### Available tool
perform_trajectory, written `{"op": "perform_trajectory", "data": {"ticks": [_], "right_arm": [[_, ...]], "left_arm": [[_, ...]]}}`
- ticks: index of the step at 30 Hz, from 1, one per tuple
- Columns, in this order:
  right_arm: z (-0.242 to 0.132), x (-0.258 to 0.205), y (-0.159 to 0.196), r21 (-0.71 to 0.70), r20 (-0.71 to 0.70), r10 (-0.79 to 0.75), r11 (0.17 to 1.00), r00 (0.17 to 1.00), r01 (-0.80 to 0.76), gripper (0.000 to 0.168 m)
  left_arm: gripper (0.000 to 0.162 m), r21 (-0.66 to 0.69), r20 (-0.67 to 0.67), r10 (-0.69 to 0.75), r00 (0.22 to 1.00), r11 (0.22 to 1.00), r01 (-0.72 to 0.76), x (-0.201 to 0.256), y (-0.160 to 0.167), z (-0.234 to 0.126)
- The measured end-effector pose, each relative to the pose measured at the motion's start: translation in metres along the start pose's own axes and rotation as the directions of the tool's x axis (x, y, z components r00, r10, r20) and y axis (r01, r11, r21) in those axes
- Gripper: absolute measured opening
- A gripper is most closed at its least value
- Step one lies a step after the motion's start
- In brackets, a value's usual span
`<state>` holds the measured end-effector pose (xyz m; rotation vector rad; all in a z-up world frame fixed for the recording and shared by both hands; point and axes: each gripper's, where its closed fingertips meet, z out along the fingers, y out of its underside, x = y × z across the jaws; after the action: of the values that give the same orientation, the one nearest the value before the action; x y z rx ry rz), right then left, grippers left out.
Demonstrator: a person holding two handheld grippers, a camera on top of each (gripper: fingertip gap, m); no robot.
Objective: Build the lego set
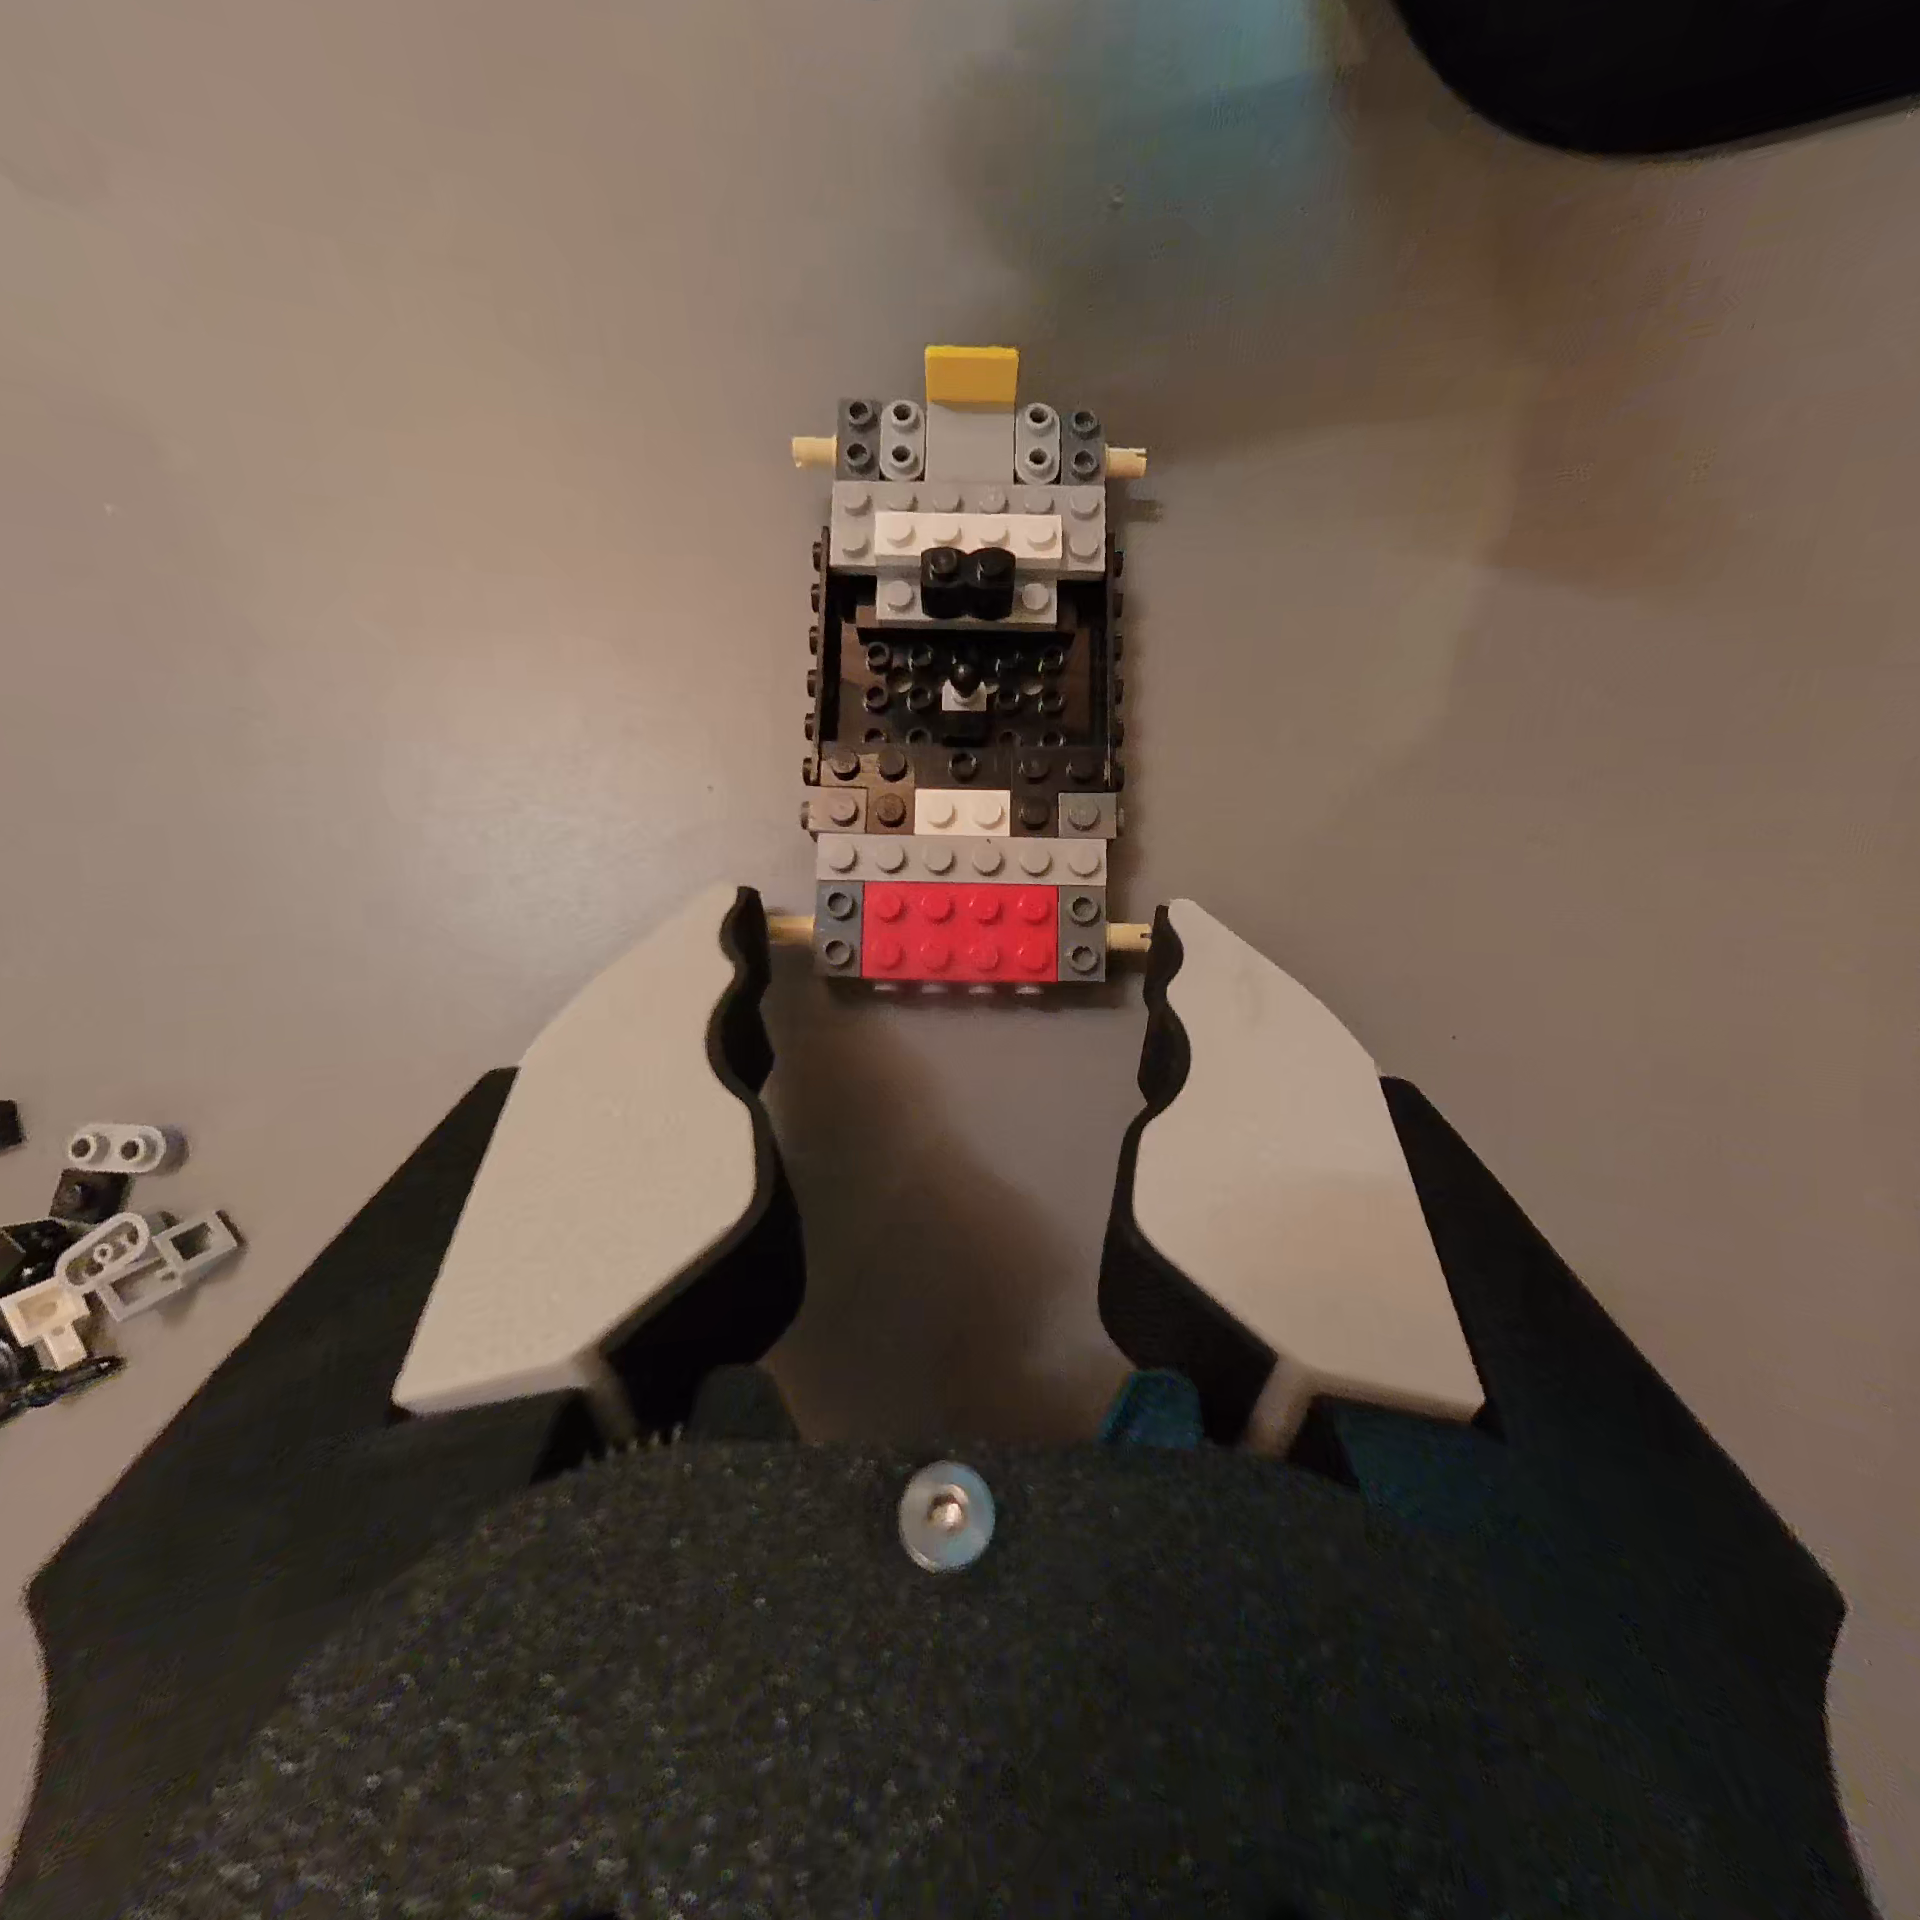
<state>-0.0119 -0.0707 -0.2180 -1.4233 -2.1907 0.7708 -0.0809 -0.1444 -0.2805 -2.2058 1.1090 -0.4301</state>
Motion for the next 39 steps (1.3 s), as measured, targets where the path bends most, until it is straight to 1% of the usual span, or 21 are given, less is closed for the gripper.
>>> {"op": "perform_trajectory", "data": {"ticks": [1,5,11,16,22,39], "right_arm": [[0.001,-0.003,-0.001,-0.002,0.013,-0.004,1.000,1.000,0.005,0.016],[0.009,-0.011,-0.006,-0.022,0.062,-0.035,0.999,0.997,0.036,0.016],[0.032,-0.022,-0.001,-0.110,0.141,-0.056,0.991,0.988,0.072,0.016],[0.048,-0.026,0.005,-0.184,0.171,-0.076,0.977,0.982,0.108,0.015],[0.053,-0.027,0.009,-0.241,0.199,-0.109,0.958,0.974,0.156,0.015],[0.055,-0.027,0.007,-0.240,0.218,-0.101,0.958,0.971,0.154,0.016]], "left_arm": [[0.069,0.000,0.000,0.000,1.000,1.000,0.000,0.000,0.000,0.000],[0.069,-0.002,-0.002,-0.008,1.000,1.000,0.008,0.000,0.000,0.000],[0.069,-0.007,0.001,-0.021,1.000,1.000,0.021,0.001,0.000,0.000],[0.069,-0.009,0.002,-0.031,1.000,0.999,0.031,0.001,0.000,-0.001],[0.069,-0.009,0.002,-0.030,1.000,1.000,0.030,0.001,0.000,-0.001],[0.069,-0.011,0.005,-0.028,1.000,1.000,0.028,0.001,0.000,-0.001]]}}
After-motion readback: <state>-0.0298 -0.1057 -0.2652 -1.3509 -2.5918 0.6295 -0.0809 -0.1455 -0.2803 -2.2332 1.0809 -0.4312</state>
